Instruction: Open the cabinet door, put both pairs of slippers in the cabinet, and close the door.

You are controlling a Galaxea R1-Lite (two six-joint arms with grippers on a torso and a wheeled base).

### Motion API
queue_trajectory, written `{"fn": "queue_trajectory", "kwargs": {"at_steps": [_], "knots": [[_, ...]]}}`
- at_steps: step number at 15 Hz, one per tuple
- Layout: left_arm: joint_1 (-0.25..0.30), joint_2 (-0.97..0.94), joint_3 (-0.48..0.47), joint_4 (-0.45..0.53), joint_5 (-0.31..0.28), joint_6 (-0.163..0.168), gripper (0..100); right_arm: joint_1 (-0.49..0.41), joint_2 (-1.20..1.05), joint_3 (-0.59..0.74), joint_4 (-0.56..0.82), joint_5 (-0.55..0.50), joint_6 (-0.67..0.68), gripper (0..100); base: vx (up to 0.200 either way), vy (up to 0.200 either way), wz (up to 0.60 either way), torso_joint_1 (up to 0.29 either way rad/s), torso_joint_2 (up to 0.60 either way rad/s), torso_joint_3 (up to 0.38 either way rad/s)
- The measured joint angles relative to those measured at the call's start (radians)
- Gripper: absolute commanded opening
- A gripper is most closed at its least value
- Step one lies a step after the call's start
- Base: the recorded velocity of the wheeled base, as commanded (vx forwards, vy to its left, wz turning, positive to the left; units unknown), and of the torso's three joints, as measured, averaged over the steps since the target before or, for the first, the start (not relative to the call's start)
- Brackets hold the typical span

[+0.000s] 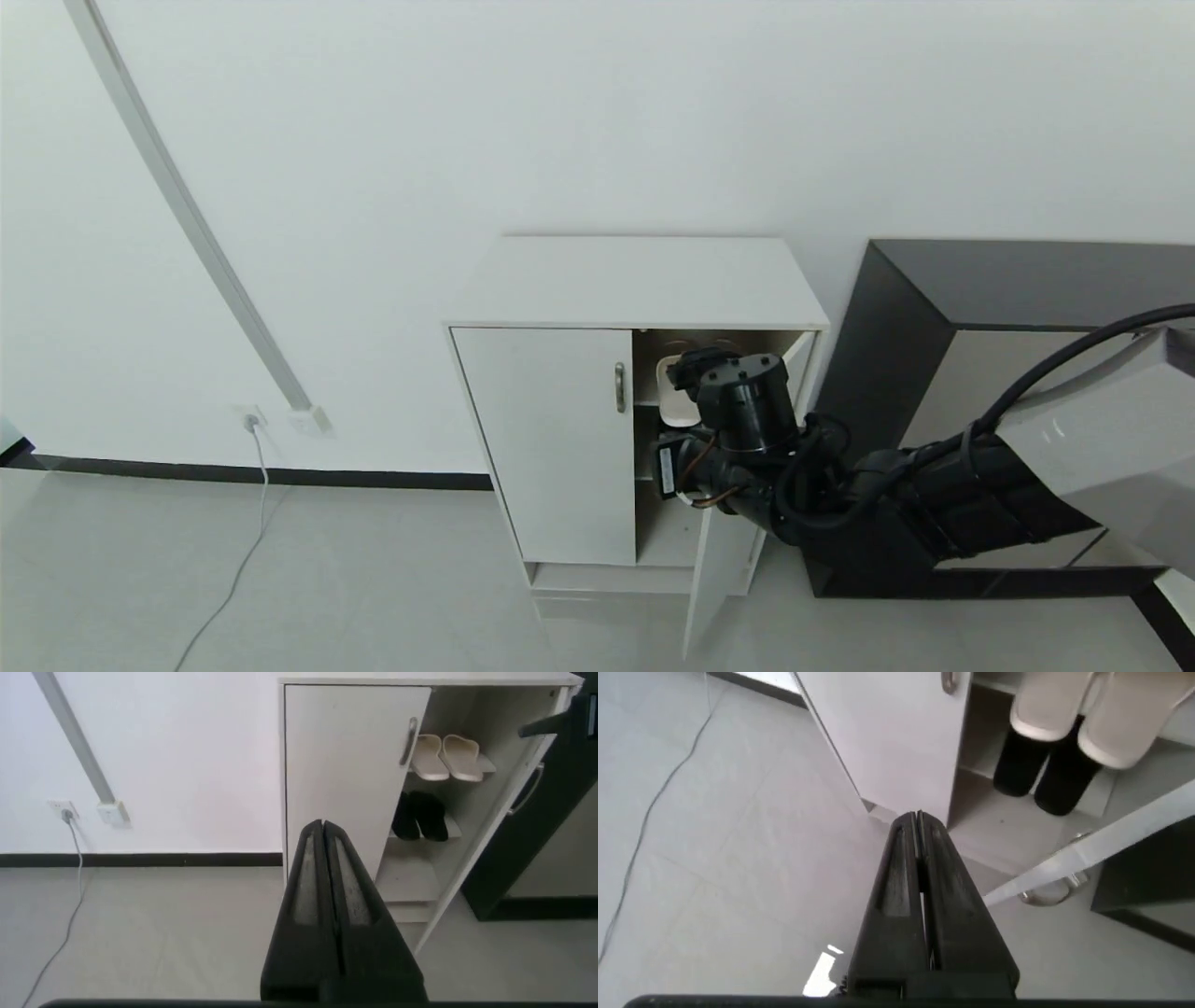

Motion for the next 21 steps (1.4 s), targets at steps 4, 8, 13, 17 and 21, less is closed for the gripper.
{"fn": "queue_trajectory", "kwargs": {"at_steps": [4,8,13,17,21], "knots": [[0.001,0.000,0.000,-0.001,0.000,0.000,0,-0.009,-0.009,0.003,-0.002,-0.013,-0.010,0,0.000,0.000,0.00,0.000,0.00,0.000],[0.001,0.000,0.000,-0.001,0.000,0.000,0,-0.051,-0.042,0.021,0.008,-0.021,-0.067,0,0.000,0.000,0.00,0.000,0.00,0.000],[0.002,0.000,-0.001,-0.001,0.000,0.000,0,-0.113,-0.079,0.031,0.122,-0.023,-0.126,0,0.000,0.000,0.00,0.000,0.00,0.000],[0.001,0.000,0.000,-0.001,0.000,-0.002,0,-0.138,-0.089,0.031,0.204,-0.023,-0.151,0,0.000,0.000,0.00,0.000,0.00,0.000],[0.001,0.000,0.000,-0.001,0.000,-0.001,0,-0.146,-0.066,0.024,0.213,-0.023,-0.159,0,0.000,0.000,0.00,0.000,0.00,0.000]]}}
